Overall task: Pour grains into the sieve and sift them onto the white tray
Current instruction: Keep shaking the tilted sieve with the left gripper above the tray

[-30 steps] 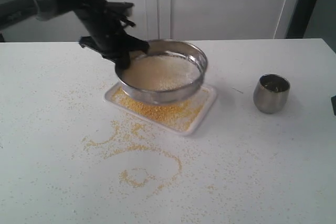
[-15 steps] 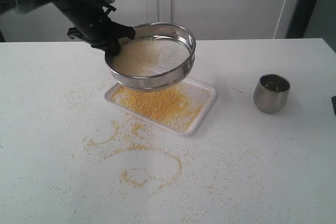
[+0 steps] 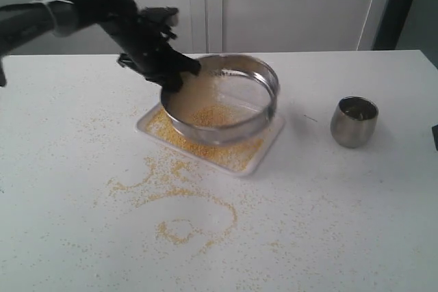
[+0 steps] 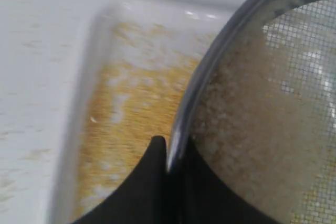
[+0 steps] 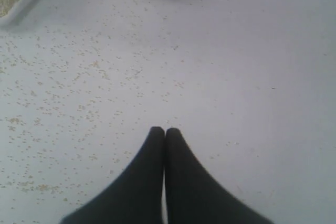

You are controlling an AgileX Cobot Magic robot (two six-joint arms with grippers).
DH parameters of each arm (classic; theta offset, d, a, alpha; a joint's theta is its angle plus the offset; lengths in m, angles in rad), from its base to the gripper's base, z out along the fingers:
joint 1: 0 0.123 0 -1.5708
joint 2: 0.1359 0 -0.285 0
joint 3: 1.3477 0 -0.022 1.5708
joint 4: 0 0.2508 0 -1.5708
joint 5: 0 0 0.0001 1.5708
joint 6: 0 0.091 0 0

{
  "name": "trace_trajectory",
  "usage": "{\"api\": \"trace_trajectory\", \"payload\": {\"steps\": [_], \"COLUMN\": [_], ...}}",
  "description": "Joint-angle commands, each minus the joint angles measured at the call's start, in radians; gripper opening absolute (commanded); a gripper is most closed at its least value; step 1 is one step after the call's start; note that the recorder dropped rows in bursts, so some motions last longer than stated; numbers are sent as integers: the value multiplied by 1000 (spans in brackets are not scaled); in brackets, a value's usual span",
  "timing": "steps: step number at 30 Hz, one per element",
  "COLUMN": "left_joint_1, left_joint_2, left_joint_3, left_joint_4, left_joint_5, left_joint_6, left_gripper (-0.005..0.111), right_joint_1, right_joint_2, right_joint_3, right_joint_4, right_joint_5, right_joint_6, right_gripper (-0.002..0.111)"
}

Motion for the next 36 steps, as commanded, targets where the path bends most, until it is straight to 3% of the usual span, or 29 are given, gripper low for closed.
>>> {"api": "trace_trajectory", "payload": {"steps": [1,2,3,4,6,7,8,10,11,13,14,15,17,18,20,22,23,24,25,27,28,29,30,31,32,34,36], "left_joint_1": [-51,-5,14,15,-55,-72,-87,-36,5,41,3,-23,-60,-34,18,60,62,52,2,-39,-35,9,35,88,96,22,-37], "left_joint_2": [-42,-68,-72,-58,-3,2,-12,-53,-69,-41,2,18,10,-23,-56,-63,-54,-39,-4,2,-13,-54,-68,-80,-64,-1,11], "left_joint_3": [-40,-58,-58,-49,-45,-45,-52,-78,-78,-74,-74,-74,-80,-92,-92,-92,-86,-75,-70,-70,-79,-96,-100,-100,-83,-58,-58], "left_joint_4": [362,459,419,168,3,34,166,382,381,142,-33,-70,122,349,410,252,121,-2,-94,24,86,197,207,135,3,-118,-1], "left_joint_5": [88,111,91,17,3,15,39,100,104,90,64,59,87,142,160,139,110,85,66,82,88,97,100,102,94,63,68], "left_joint_6": [-179,-316,-357,-269,-58,-58,-79,-248,-301,-259,-124,-65,-65,-194,-336,-316,-219,-119,-31,-46,-73,-166,-194,-215,-163,-37,-43], "left_gripper": [0,0,0,0,0,0,0,0,0,0,0,0,0,0,0,0,0,0,0,0,0,0,0,0,0,0,0], "right_joint_1": [-1,-1,-1,-1,-1,-1,-1,-1,-1,-1,-1,-1,-1,-1,-1,-1,-1,-1,-1,-1,-1,-1,-1,-1,-1,-1,-1], "right_joint_2": [-4,-4,-4,-4,-4,-4,-4,-4,-4,-4,-4,-4,-4,-4,-4,-4,-4,-4,-4,-4,-4,-4,-4,-4,-4,-4,-4], "right_joint_3": [0,0,0,0,0,0,0,0,0,0,0,0,0,0,0,0,0,0,0,0,0,0,0,0,0,0,0], "right_joint_4": [-1,-1,-1,-1,-1,-1,-1,-1,-1,-1,-1,-1,-1,-1,-1,-1,-1,-1,-1,-1,-1,-1,-1,-1,-1,-1,-1], "right_joint_5": [-6,-6,-6,-4,-6,-6,-4,-4,-4,-4,-4,-4,-4,-4,-4,-4,-4,-4,-6,-6,-4,-4,-4,-4,-4,-4,-4], "right_joint_6": [-5,-5,-5,-5,-5,-5,-5,-5,-5,-5,-5,-5,-5,-5,-5,-5,-5,-5,-5,-5,-5,-5,-5,-5,-5,-5,-5], "right_gripper": [0,0,0,0,0,0,0,0,0,0,0,0,0,0,0,0,0,0,0,0,0,0,0,0,0,0,0]}}
